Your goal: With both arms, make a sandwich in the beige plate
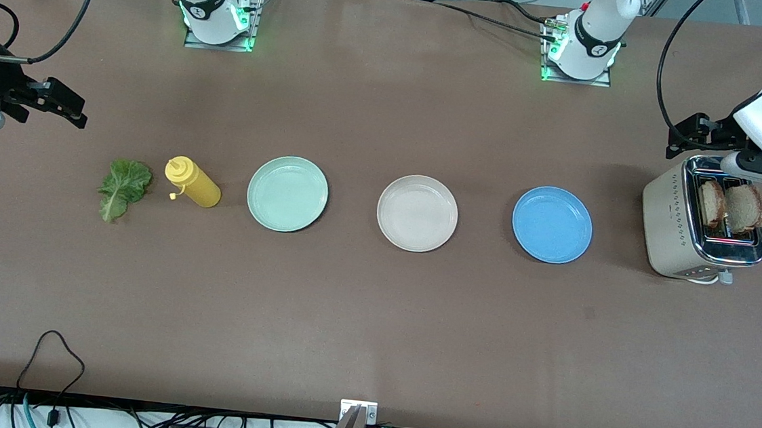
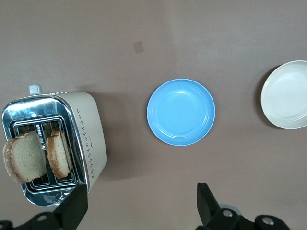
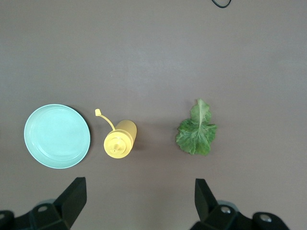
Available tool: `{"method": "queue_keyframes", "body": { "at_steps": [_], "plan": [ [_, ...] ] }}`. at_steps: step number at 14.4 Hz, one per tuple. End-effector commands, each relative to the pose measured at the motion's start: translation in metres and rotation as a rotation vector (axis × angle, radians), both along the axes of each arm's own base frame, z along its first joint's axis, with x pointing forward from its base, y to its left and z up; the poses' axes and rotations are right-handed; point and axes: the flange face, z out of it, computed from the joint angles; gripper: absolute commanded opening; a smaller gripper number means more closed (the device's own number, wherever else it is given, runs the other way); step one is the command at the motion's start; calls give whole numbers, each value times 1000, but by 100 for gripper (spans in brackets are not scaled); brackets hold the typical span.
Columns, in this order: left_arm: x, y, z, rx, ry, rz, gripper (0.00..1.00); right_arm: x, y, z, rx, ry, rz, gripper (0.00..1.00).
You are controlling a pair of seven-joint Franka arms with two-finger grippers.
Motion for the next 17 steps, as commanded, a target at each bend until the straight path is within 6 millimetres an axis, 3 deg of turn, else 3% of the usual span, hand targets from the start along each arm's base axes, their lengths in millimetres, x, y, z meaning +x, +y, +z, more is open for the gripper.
{"method": "queue_keyframes", "body": {
  "at_steps": [1,4,14,17],
  "plan": [
    [4,-2,5,14,6,-10,100,-7,0,2,-10,3,8,100],
    [4,-7,5,16,6,-20,100,-7,1,2,-9,3,8,100],
    [5,4,1,11,14,-4,100,-7,1,2,-6,3,9,100],
    [17,19,-22,5,60,29,100,-7,1,2,-6,3,9,100]
  ]
}}
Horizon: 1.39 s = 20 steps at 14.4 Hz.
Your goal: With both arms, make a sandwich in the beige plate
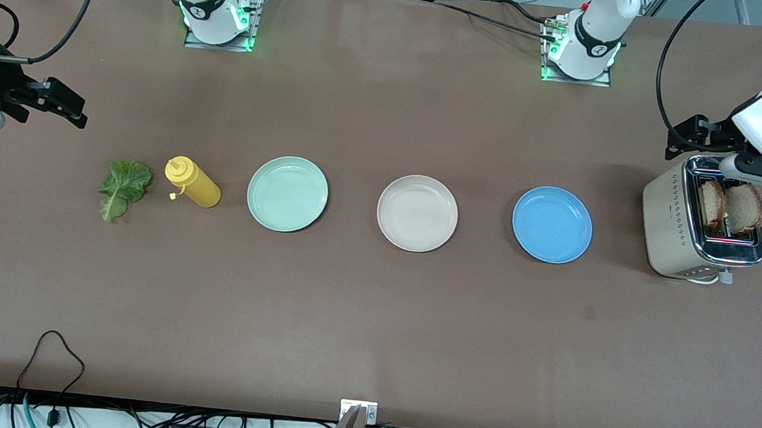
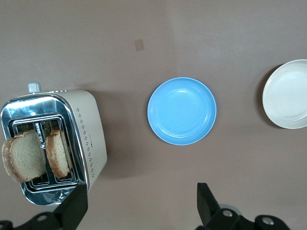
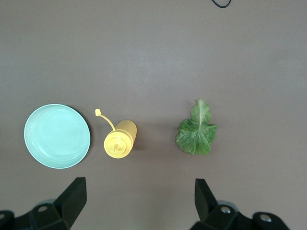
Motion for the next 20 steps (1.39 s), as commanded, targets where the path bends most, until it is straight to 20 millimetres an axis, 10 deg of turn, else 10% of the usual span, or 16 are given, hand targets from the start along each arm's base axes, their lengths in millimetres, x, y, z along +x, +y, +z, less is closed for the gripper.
{"method": "queue_keyframes", "body": {
  "at_steps": [1,6,10,20],
  "plan": [
    [13,21,-12,1,49,31,100,-7,1,2,-6,3,9,100],
    [39,55,-41,13,117,75,100,-7,2,2,-6,3,11,100],
    [29,133,-52,111,158,95,100,-7,2,2,-6,3,11,100],
    [2,170,-155,103,135,-22,99,-7,1,2,-6,3,9,100]
  ]
}}
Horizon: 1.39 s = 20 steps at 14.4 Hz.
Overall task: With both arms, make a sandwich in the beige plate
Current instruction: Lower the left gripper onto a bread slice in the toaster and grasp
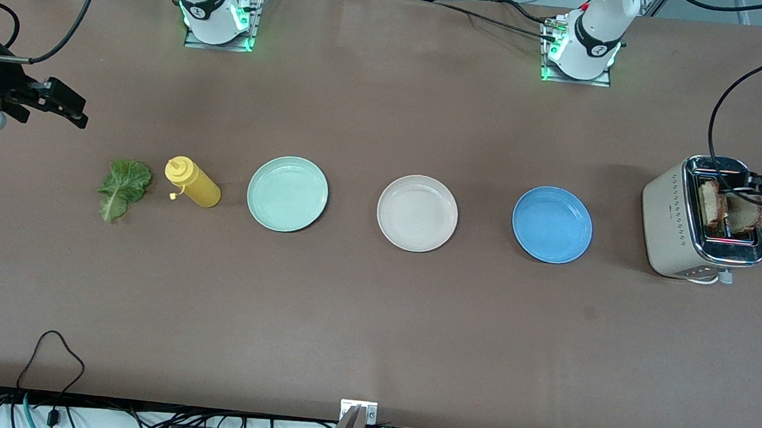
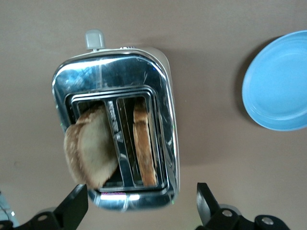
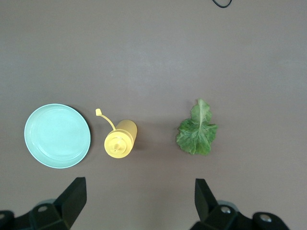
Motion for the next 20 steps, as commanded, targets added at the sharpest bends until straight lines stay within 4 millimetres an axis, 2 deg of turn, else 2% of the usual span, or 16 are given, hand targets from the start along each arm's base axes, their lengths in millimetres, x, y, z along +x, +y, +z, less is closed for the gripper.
{"method": "queue_keyframes", "body": {
  "at_steps": [1,2,6,7,8,9,11,12,16,18,20],
  "plan": [
    [-15,4,-15,14,-31,-35,96,-7,1,2,-6,3,9,100],
    [-18,6,-21,13,-37,-34,88,-7,1,2,-6,1,9,100],
    [-27,8,-51,12,-68,-38,75,-7,0,2,-6,1,7,100],
    [-28,7,-55,11,-70,-40,68,-7,0,2,-6,1,7,100],
    [-28,8,-55,12,-71,-37,49,-7,0,2,-6,3,7,100],
    [-28,7,-55,11,-72,-38,36,-7,0,2,-6,3,7,100],
    [-28,7,-54,11,-68,-34,17,-7,1,2,-6,3,9,100],
    [-28,7,-54,10,-65,-35,12,-7,0,2,-6,3,7,100],
    [-26,4,-48,10,-63,-50,0,-7,1,1,-6,4,9,100],
    [-28,3,-35,14,-73,-49,0,-7,1,2,-6,3,9,100],
    [-27,-1,-10,17,-61,-48,0,-7,1,1,-6,4,9,100]
  ]
}}
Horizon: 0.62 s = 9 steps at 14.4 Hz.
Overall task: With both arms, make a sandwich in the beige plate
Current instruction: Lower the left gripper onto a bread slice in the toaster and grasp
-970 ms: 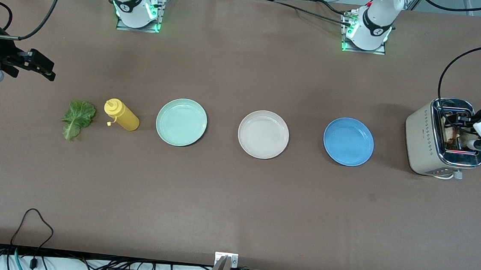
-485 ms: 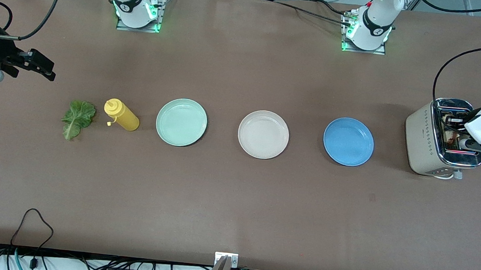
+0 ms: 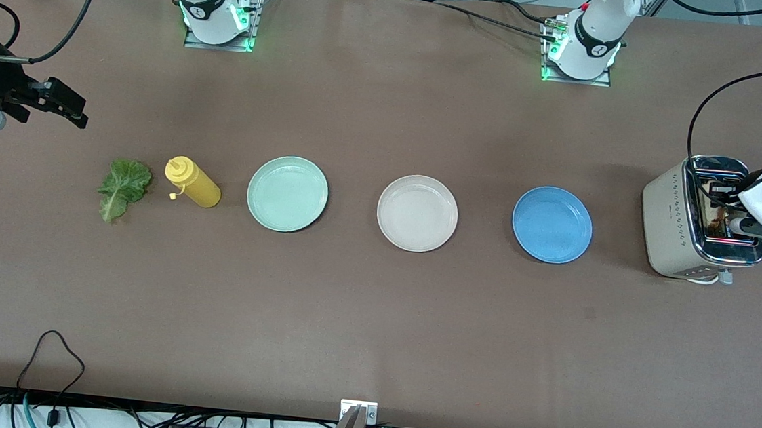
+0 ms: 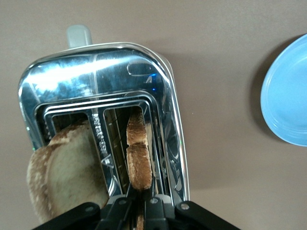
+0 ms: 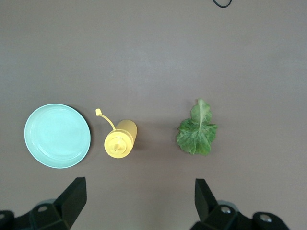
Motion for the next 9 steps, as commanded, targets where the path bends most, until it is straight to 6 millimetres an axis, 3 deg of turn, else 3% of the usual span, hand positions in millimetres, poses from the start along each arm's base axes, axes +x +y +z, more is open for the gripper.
{"method": "queue_keyframes", "body": {
  "at_steps": [1,4,7,9],
  "plan": [
    [-1,-8,46,17,22,-29,0,-7,1,1,-6,4,9,100],
    [9,-27,102,18,59,-34,0,-7,1,1,-6,4,9,100],
    [21,-72,157,29,47,-70,0,-7,1,1,-6,4,9,100],
    [25,-108,170,34,28,-101,0,-6,1,0,-6,5,9,100]
  ]
}}
